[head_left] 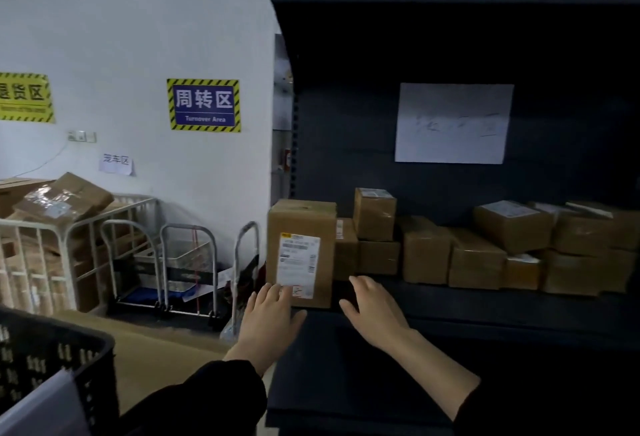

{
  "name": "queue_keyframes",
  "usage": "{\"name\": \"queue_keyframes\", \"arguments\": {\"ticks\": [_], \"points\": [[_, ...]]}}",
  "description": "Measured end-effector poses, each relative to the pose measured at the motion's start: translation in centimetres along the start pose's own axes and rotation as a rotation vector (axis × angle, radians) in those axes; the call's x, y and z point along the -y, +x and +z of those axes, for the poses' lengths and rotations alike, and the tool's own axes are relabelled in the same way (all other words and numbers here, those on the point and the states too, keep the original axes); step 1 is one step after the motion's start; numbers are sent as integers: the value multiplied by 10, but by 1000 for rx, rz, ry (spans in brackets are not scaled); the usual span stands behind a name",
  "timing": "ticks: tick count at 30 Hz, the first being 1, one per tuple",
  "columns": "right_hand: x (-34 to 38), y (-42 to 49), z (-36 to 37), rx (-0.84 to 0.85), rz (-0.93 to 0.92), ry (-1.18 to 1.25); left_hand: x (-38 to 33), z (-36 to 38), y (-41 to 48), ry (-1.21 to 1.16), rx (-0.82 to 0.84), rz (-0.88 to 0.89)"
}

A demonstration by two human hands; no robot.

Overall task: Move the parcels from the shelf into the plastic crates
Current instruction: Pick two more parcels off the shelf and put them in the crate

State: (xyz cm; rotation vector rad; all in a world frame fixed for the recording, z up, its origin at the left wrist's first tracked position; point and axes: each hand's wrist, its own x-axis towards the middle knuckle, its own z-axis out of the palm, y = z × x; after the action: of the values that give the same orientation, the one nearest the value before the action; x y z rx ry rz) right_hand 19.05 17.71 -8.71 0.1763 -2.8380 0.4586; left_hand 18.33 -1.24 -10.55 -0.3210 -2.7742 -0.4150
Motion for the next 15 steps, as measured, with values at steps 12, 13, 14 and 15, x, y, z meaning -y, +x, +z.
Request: {"name": "queue_keyframes", "arguments": {"ticks": [12, 13, 14, 15], "points": [[-134, -28, -48, -16, 58, -25, -121, 35, 20, -3, -1, 38], [-142, -28, -51, -18, 60, -23, -128, 36, 22, -2, -6, 33], [-150, -28, -53, -15, 62, -18, -133, 38, 25, -6, -10, 27], [-157, -28, -54, -12, 64, -14, -138, 40, 27, -12, -11, 21]]}}
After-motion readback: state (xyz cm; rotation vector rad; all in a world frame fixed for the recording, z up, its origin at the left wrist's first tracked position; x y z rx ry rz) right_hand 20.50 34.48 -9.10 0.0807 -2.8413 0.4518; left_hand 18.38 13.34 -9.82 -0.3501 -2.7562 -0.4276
